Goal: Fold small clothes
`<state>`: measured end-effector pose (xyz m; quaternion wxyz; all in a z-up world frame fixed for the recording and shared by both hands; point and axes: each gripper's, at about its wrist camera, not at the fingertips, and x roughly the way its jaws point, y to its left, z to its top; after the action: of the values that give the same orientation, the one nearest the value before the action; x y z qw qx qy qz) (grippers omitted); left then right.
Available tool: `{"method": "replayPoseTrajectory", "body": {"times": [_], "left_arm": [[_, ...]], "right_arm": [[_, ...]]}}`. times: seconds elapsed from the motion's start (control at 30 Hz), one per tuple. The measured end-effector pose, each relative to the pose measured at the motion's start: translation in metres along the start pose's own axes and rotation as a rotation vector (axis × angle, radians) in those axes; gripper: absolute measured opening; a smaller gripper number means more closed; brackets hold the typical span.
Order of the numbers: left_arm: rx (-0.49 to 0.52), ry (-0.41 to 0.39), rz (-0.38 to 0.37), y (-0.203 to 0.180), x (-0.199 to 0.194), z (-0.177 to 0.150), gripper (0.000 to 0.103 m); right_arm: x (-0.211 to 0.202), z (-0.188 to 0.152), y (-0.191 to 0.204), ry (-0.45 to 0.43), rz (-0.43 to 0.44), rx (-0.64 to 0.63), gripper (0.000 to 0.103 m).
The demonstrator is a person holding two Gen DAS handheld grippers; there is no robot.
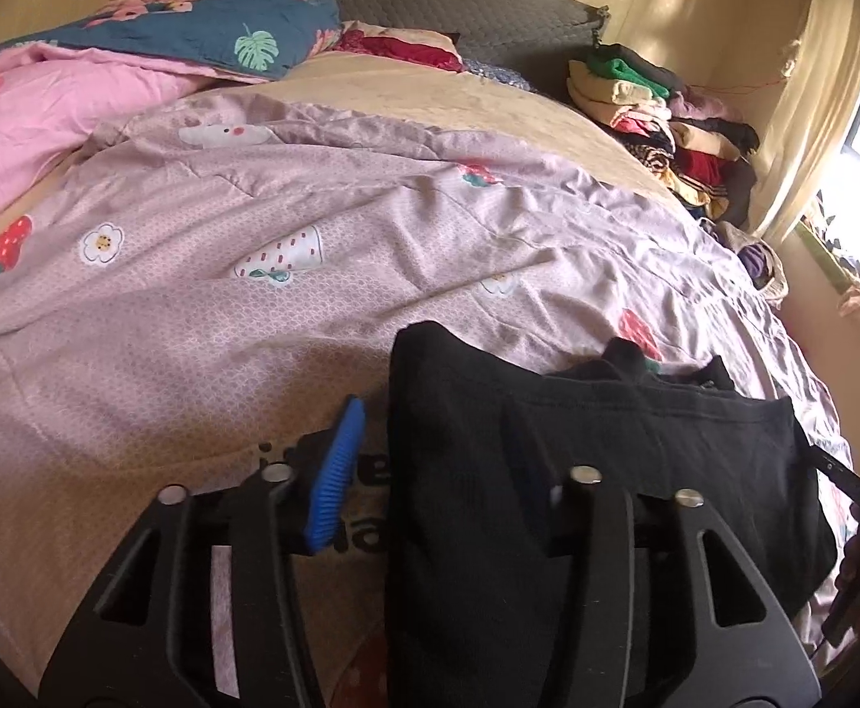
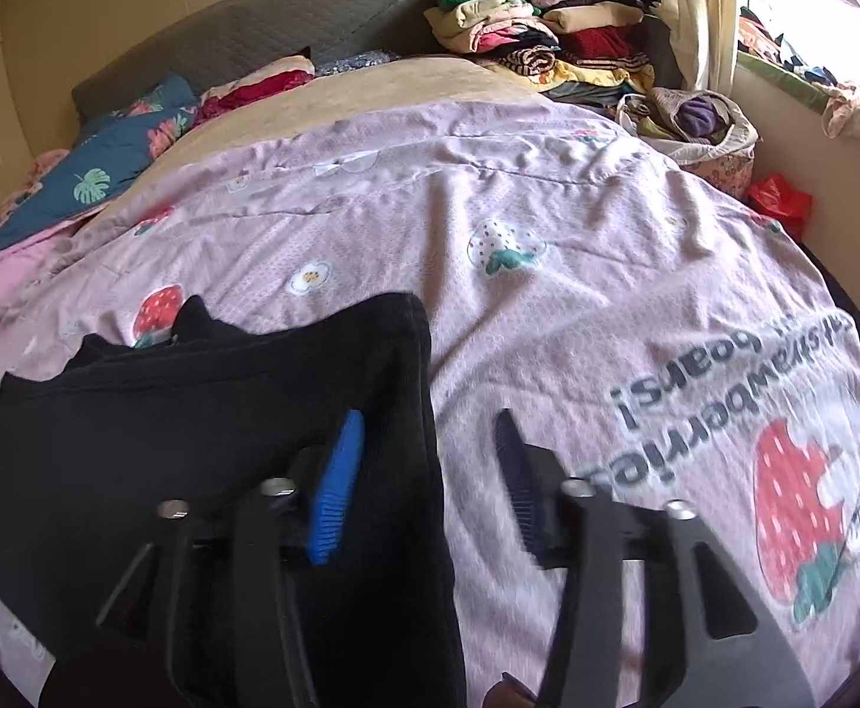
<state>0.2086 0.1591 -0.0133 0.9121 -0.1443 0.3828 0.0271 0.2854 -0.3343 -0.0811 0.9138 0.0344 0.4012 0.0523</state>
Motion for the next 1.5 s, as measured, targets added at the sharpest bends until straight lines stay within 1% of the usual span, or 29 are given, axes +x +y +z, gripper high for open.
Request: {"method": "replayPoseTrajectory", "body": {"times": [0.03, 0.07, 0.1, 0.23, 0.4, 0.53, 0.63, 0.7, 0.73, 0.83, 0.97, 1.03, 1.07, 1.2, 1.23, 1.37, 1.43, 1.5], "left_arm": [[0.004, 0.001, 0.001, -0.001, -0.001, -0.001, 0.046], [0.007, 0.002, 0.0, -0.003, -0.005, -0.002, 0.047], [0.008, 0.002, -0.005, -0.003, -0.008, -0.004, 0.049], [0.022, 0.007, -0.013, -0.007, -0.017, -0.01, 0.057], [0.026, 0.015, -0.025, -0.008, -0.03, -0.022, 0.059], [0.022, 0.042, -0.042, -0.006, -0.036, -0.035, 0.06], [0.036, 0.086, -0.033, -0.005, -0.036, -0.051, 0.059], [0.047, 0.105, -0.026, -0.005, -0.035, -0.058, 0.059], [0.055, 0.123, -0.011, -0.004, -0.034, -0.064, 0.06], [0.064, 0.161, 0.001, -0.002, -0.03, -0.078, 0.06], [0.083, 0.168, 0.002, -0.001, -0.035, -0.086, 0.061], [0.086, 0.167, 0.001, 0.0, -0.039, -0.086, 0.062], [0.086, 0.166, 0.0, 0.0, -0.042, -0.086, 0.062], [0.087, 0.153, 0.005, 0.0, -0.052, -0.088, 0.069], [0.085, 0.151, 0.005, 0.0, -0.054, -0.088, 0.075], [0.079, 0.14, 0.012, 0.002, -0.063, -0.087, 0.086], [0.077, 0.133, 0.019, 0.003, -0.067, -0.086, 0.093], [0.076, 0.126, 0.028, 0.004, -0.072, -0.085, 0.093]], "right_arm": [[-0.005, -0.004, -0.001, 0.001, 0.012, 0.007, 0.053], [-0.008, -0.006, -0.001, 0.005, 0.022, 0.011, 0.058], [-0.012, -0.01, -0.002, 0.011, 0.036, 0.014, 0.06], [-0.027, -0.025, -0.004, 0.019, 0.064, 0.021, 0.064], [-0.04, -0.042, -0.009, 0.038, 0.097, 0.043, 0.064], [-0.046, -0.056, -0.007, 0.067, 0.118, 0.043, 0.063], [-0.047, -0.065, -0.006, 0.095, 0.091, 0.027, 0.06], [-0.045, -0.071, -0.007, 0.117, 0.053, 0.025, 0.059], [-0.045, -0.073, -0.009, 0.123, 0.044, 0.027, 0.059], [-0.047, -0.08, -0.011, 0.128, 0.015, 0.03, 0.059], [-0.054, -0.087, -0.011, 0.126, -0.019, 0.023, 0.059], [-0.059, -0.089, -0.01, 0.119, -0.022, 0.023, 0.059], [-0.062, -0.089, -0.009, 0.111, -0.019, 0.024, 0.061], [-0.078, -0.087, 0.001, 0.067, 0.001, 0.002, 0.062], [-0.081, -0.086, 0.004, 0.061, 0.005, -0.009, 0.065], [-0.094, -0.084, 0.021, 0.033, 0.037, -0.041, 0.079], [-0.098, -0.083, 0.03, 0.027, 0.042, -0.058, 0.084], [-0.102, -0.082, 0.039, 0.016, 0.049, -0.076, 0.087]]}}
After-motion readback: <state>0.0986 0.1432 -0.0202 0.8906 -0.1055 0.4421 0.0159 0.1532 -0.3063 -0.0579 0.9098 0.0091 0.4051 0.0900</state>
